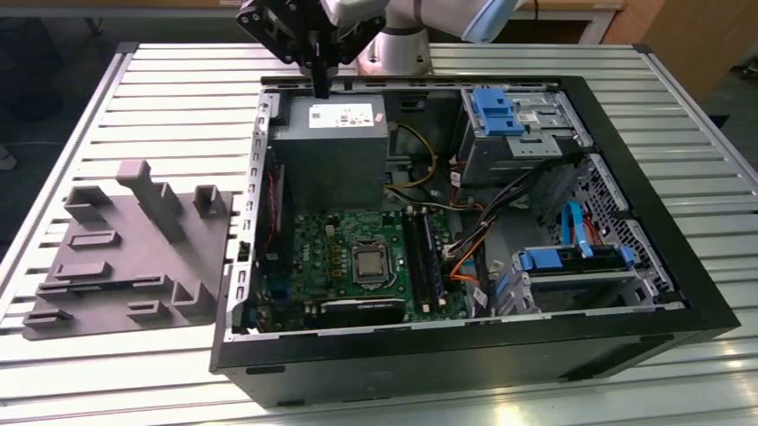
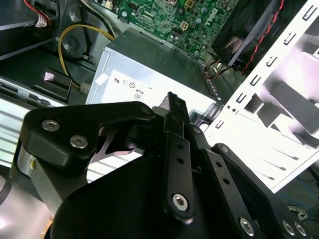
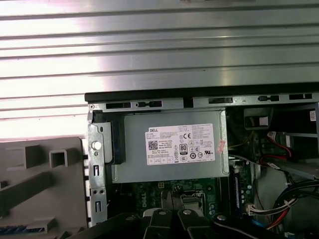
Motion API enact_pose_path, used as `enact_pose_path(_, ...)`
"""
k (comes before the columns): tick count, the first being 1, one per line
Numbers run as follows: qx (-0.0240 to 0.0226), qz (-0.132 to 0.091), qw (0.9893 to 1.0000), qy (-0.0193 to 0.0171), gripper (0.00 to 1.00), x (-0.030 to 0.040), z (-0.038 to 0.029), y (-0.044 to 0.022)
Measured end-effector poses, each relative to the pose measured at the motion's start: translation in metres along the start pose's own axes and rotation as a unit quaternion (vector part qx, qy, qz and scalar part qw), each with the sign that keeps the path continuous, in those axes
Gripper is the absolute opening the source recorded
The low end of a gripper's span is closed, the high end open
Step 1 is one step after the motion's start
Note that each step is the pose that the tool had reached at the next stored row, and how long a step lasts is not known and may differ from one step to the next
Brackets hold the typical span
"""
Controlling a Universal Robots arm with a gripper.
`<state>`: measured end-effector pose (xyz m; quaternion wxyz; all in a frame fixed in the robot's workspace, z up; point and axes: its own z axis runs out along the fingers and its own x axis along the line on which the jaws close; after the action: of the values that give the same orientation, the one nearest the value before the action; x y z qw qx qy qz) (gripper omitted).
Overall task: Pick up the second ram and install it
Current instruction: 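Reach for the second ram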
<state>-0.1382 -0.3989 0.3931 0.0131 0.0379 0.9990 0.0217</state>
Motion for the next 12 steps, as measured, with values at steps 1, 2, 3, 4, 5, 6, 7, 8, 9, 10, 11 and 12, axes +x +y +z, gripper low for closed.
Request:
enact_pose_path(1,0.0,0.0,1.0,0.0,0.11,0.0004,0.0,0.0)
enact_pose_path(2,0.0,0.0,1.0,0.0,0.11,0.001,-0.0001,-0.0001)
enact_pose_path(3,0.0,0.0,1.0,0.0,0.11,0.0015,-0.0001,-0.0001)
enact_pose_path(4,0.0,0.0,1.0,0.0,0.11,0.002,-0.0001,-0.0002)
enact_pose_path(5,0.0,0.0,1.0,0.0,0.11,0.0026,-0.0001,-0.0002)
enact_pose_path(6,0.0,0.0,1.0,0.0,0.11,0.0031,-0.0001,-0.0002)
enact_pose_path(7,0.0,0.0,1.0,0.0,0.11,0.0035,-0.0001,-0.0002)
enact_pose_path(8,0.0,0.0,1.0,0.0,0.11,0.004,-0.0001,-0.0003)
enact_pose_path(9,0.0,0.0,1.0,0.0,0.11,0.0046,-0.0001,-0.0004)
enact_pose_path(10,0.0,0.0,1.0,0.0,0.11,0.0053,-0.0002,-0.0005)
enact_pose_path(11,0.0,0.0,1.0,0.0,0.11,0.0059,-0.0002,-0.0005)
enact_pose_path(12,0.0,0.0,1.0,0.0,0.11,0.0066,-0.0002,-0.0005)
